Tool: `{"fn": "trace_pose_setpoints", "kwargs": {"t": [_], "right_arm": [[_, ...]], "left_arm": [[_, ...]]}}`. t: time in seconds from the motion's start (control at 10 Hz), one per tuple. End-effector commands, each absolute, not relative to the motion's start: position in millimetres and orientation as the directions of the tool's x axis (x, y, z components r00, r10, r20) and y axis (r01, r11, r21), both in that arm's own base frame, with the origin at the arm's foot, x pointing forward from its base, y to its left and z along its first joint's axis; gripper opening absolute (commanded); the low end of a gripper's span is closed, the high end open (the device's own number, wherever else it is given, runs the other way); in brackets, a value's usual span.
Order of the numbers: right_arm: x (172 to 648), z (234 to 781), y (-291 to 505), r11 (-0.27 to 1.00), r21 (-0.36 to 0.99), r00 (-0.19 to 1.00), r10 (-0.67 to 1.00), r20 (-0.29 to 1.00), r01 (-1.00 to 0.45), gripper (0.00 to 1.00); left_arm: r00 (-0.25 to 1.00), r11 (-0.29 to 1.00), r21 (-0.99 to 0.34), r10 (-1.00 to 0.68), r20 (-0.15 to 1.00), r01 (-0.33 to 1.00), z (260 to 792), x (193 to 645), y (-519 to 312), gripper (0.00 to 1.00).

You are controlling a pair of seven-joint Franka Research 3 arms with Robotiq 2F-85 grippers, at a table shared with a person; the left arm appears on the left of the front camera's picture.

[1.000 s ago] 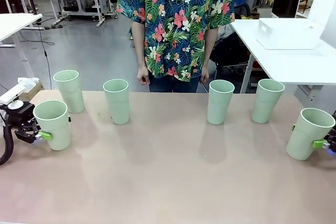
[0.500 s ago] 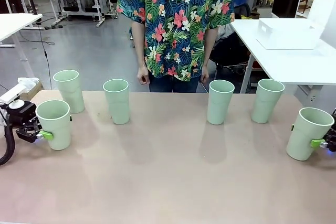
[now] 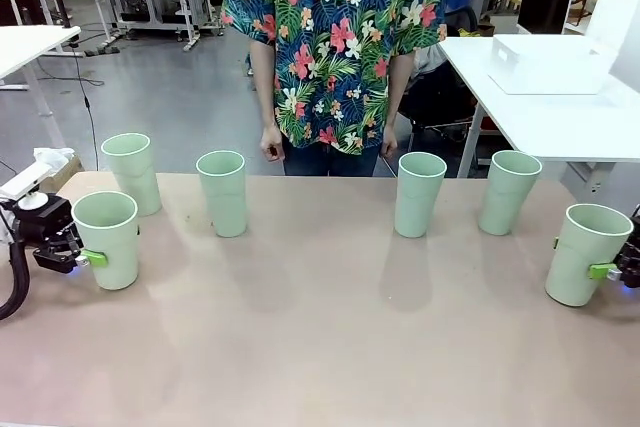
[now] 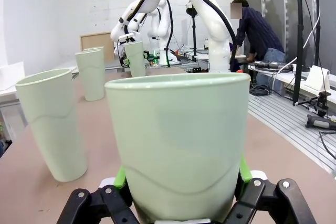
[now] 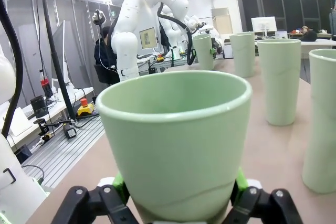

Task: Stack the cups and store them in the basket.
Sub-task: Pick up two Reusable plastic cups , one in each hand.

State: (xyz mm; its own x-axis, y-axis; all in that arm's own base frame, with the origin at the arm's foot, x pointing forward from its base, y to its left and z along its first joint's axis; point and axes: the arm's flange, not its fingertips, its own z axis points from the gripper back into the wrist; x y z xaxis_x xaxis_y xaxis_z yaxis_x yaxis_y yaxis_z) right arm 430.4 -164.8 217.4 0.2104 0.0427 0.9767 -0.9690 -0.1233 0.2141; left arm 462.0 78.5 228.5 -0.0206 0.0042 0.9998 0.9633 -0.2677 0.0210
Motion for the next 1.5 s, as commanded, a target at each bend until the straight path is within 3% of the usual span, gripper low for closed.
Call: {"fn": "trace_pose_setpoints", "kwargs": {"t": [0.0,0.2,0.3,0.4,1.0,1.4], "right_arm": [[430,226,-162,-0.189,0.219,0.211,0.059,0.976,-0.957,0.3],[430,217,-165,-0.123,0.214,0.21,0.043,0.977,-0.969,0.3],[430,217,-165,-0.123,0.214,0.21,0.043,0.977,-0.969,0.3],[429,217,-164,-0.137,0.219,0.215,0.044,0.976,-0.966,0.87],[374,329,-77,0.161,0.143,0.142,-0.018,0.99,-0.976,0.87],[365,376,-26,0.222,0.156,0.163,0.012,0.987,-0.963,0.87]], "left_arm": [[-0.047,-0.276,0.062,0.063,0.997,0.959,240,451,64,0.25],[-0.021,-0.268,0.021,0.004,1.0,0.963,228,462,78,0.25],[-0.011,-0.275,0.015,0.017,1.0,0.961,230,459,70,0.86],[-0.013,-0.266,0.023,0.04,0.999,0.964,242,458,74,0.86],[-0.075,-0.137,0.097,0.161,0.984,0.986,335,432,43,0.86],[-0.056,-0.032,0.062,0.162,0.985,0.998,374,416,25,0.86]]}}
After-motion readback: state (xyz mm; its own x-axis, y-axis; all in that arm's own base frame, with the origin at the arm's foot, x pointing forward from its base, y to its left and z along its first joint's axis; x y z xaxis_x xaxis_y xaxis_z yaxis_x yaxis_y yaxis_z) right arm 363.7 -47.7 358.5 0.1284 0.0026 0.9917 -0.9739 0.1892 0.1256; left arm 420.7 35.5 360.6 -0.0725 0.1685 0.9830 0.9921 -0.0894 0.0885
